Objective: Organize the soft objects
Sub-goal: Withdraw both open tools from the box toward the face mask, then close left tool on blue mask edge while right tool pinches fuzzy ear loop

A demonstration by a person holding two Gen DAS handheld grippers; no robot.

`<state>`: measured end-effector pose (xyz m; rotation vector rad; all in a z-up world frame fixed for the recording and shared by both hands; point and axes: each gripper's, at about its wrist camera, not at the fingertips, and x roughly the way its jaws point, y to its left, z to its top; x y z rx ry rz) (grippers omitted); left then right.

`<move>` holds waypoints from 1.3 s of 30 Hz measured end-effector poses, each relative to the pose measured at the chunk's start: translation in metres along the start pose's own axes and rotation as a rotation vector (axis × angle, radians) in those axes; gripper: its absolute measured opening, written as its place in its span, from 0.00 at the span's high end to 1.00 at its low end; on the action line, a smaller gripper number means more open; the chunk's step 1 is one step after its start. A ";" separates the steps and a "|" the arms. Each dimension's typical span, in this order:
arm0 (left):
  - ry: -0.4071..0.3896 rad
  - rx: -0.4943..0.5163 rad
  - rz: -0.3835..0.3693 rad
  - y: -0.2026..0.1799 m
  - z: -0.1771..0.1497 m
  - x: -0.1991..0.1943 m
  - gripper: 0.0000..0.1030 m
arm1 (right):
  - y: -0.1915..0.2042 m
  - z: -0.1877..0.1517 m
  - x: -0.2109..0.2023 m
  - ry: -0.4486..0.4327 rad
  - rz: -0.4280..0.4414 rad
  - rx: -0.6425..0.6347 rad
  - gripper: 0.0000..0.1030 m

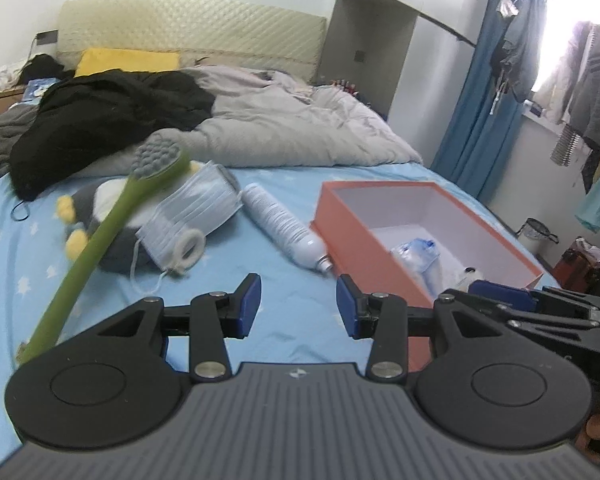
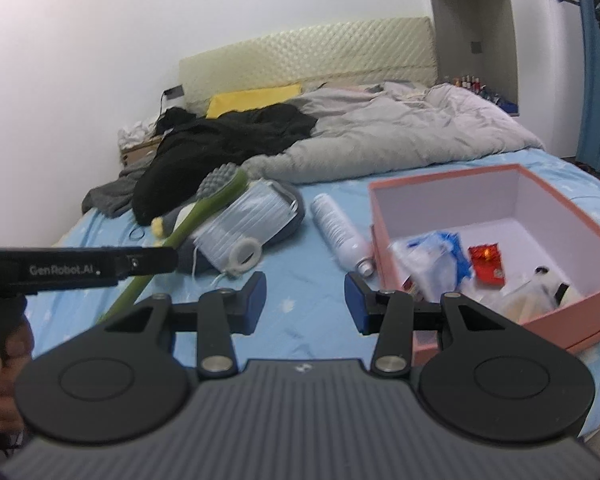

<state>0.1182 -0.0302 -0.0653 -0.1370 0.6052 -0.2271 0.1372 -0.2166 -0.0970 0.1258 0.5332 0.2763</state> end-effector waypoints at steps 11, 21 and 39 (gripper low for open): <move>0.055 -0.017 0.032 0.028 -0.035 -0.005 0.53 | 0.034 -0.036 0.004 0.074 0.034 -0.004 0.55; 0.077 -0.081 0.108 0.067 -0.041 0.031 0.49 | 0.042 -0.034 0.043 0.116 0.057 -0.042 0.55; 0.111 -0.180 0.186 0.149 -0.033 0.133 0.49 | 0.049 -0.029 0.167 0.208 0.132 -0.041 0.55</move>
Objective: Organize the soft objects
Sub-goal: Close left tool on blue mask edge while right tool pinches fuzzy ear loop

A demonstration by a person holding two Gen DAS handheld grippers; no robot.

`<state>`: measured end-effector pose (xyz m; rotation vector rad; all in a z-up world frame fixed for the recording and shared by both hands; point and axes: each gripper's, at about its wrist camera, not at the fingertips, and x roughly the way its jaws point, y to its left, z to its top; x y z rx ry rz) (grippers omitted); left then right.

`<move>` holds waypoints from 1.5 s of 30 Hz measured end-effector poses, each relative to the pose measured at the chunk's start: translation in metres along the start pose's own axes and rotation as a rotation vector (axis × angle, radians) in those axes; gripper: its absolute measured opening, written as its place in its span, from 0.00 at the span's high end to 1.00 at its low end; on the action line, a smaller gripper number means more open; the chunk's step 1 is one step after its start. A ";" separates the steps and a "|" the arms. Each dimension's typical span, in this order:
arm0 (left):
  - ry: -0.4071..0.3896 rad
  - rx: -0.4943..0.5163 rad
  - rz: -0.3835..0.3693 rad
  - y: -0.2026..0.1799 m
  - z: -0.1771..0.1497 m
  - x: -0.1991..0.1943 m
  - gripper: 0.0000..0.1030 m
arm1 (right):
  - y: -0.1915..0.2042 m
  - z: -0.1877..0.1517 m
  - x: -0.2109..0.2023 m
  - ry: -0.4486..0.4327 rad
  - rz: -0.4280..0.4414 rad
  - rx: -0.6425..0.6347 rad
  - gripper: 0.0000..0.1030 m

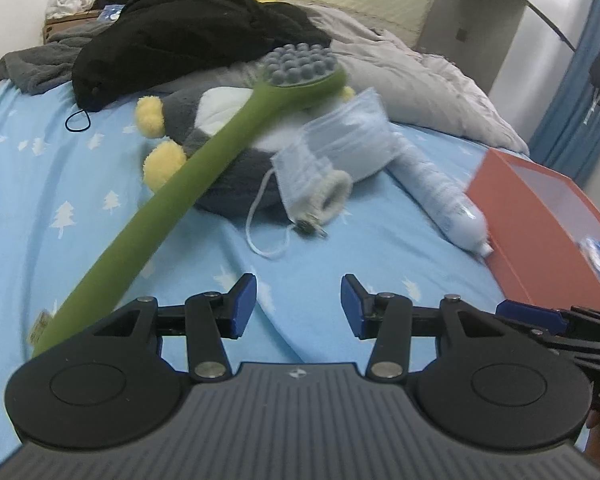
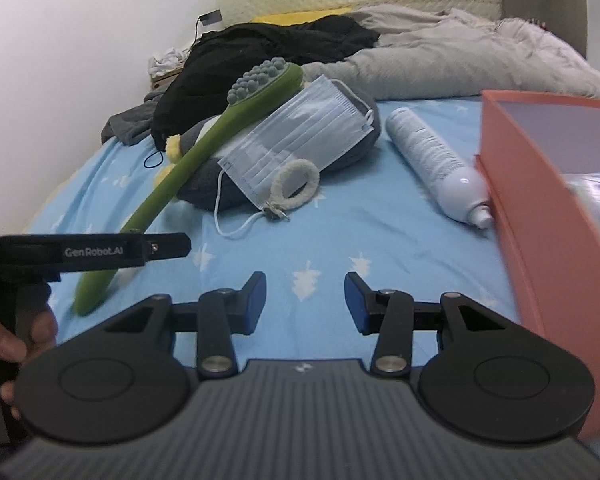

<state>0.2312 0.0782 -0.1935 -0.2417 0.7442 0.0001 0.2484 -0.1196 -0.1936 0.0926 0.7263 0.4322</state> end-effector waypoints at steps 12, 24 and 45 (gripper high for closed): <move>-0.068 -0.003 -0.003 0.013 0.035 0.052 0.49 | -0.034 0.042 0.097 0.001 0.181 0.274 0.54; -0.123 0.083 -0.011 0.006 0.059 0.083 0.50 | -0.049 0.069 0.166 0.031 0.299 0.433 0.63; -0.130 0.139 -0.024 -0.004 0.062 0.081 0.98 | -0.030 0.079 0.167 0.043 0.257 0.398 0.88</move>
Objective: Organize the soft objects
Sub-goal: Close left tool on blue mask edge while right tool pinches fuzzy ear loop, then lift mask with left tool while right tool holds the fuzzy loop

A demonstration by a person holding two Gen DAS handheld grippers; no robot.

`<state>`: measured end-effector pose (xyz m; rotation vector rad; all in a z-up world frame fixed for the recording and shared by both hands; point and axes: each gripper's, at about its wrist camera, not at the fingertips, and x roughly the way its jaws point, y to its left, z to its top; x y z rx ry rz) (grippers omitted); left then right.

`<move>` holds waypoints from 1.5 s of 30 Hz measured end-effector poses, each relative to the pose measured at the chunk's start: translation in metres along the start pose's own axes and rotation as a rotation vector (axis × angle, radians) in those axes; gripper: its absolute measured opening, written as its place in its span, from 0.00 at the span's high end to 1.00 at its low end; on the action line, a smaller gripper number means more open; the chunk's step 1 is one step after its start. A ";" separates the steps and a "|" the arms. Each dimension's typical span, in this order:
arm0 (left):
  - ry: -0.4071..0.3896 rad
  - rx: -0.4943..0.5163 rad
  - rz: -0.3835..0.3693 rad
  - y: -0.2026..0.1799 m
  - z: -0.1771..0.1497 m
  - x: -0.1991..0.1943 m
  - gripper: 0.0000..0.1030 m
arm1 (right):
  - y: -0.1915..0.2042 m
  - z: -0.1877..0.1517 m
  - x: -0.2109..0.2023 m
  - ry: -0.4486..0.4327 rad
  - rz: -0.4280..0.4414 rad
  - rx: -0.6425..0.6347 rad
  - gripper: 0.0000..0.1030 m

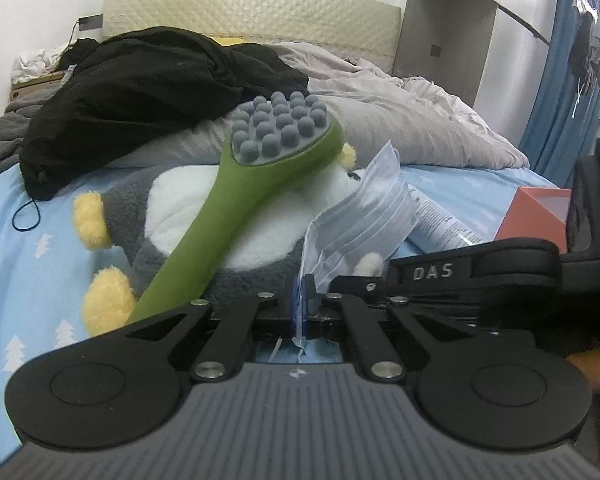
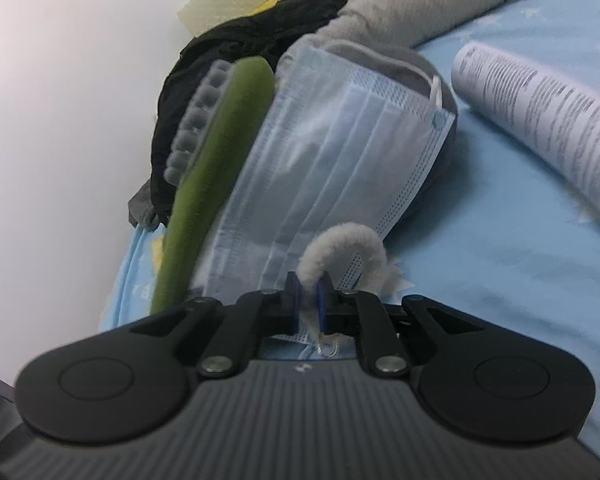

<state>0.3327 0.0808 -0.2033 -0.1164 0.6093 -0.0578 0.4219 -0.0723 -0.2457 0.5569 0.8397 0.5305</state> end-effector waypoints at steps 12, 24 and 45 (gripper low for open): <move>-0.019 0.026 0.000 -0.029 -0.002 -0.054 0.98 | 0.008 -0.007 -0.063 -0.024 -0.065 -0.065 0.88; 0.005 0.164 0.091 -0.028 0.003 -0.024 0.60 | -0.020 -0.033 -0.089 -0.020 -0.128 -0.048 0.89; 0.028 0.202 0.066 -0.043 0.012 0.010 0.99 | -0.035 -0.045 -0.112 -0.006 -0.217 -0.100 0.89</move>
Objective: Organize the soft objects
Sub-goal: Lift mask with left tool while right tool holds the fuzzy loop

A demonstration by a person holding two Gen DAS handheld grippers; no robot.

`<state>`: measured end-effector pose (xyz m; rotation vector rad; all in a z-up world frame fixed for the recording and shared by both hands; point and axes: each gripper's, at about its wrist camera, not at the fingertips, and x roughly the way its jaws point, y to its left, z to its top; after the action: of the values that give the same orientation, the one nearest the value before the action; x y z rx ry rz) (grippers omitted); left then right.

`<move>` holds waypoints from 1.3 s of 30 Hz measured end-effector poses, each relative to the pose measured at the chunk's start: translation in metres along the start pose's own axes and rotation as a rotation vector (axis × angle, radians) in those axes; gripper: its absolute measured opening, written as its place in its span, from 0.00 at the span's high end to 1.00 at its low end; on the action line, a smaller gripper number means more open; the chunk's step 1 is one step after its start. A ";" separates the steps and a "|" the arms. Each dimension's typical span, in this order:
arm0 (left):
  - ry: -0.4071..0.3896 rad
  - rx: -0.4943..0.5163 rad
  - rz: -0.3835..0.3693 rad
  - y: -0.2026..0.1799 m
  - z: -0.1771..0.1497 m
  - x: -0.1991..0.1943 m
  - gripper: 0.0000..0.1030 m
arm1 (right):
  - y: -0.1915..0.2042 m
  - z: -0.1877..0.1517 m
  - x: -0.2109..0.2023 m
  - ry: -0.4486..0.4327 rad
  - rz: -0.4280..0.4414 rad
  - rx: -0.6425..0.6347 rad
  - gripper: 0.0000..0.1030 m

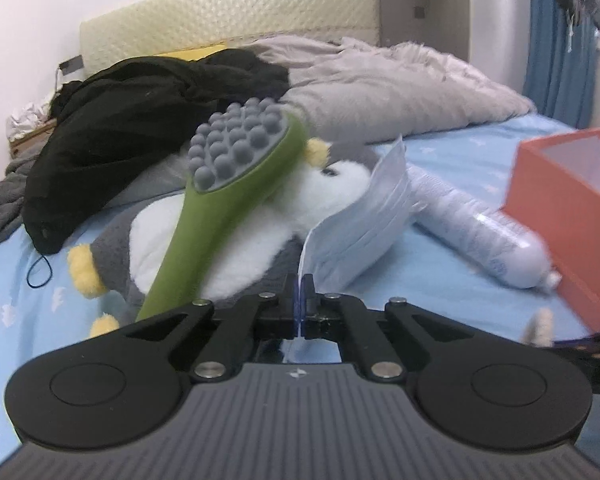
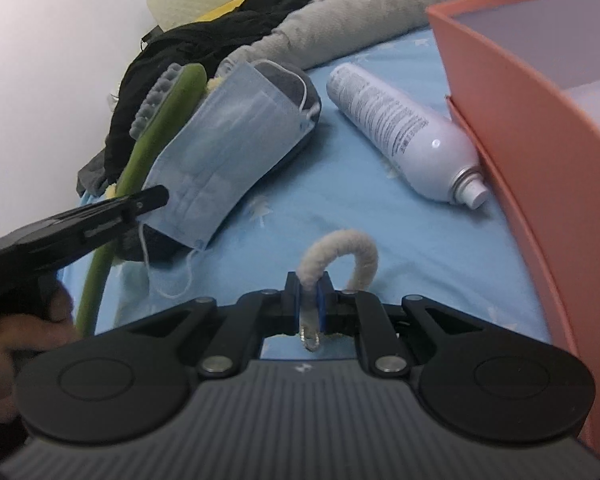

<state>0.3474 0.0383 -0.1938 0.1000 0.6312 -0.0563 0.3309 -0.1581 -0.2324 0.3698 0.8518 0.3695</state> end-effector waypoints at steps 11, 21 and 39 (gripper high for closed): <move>-0.009 0.003 -0.096 -0.038 -0.027 -0.094 0.99 | 0.014 -0.026 -0.054 -0.001 -0.054 -0.089 0.89; 0.125 -0.099 -0.161 -0.062 -0.098 -0.150 0.99 | 0.017 -0.083 -0.092 0.067 -0.107 -0.122 0.89; 0.210 -0.113 -0.342 -0.094 -0.126 -0.170 0.44 | -0.001 -0.116 -0.108 0.056 -0.168 -0.115 0.88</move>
<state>0.1289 -0.0379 -0.2015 -0.1138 0.8552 -0.3434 0.1759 -0.1890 -0.2324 0.1800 0.9052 0.2720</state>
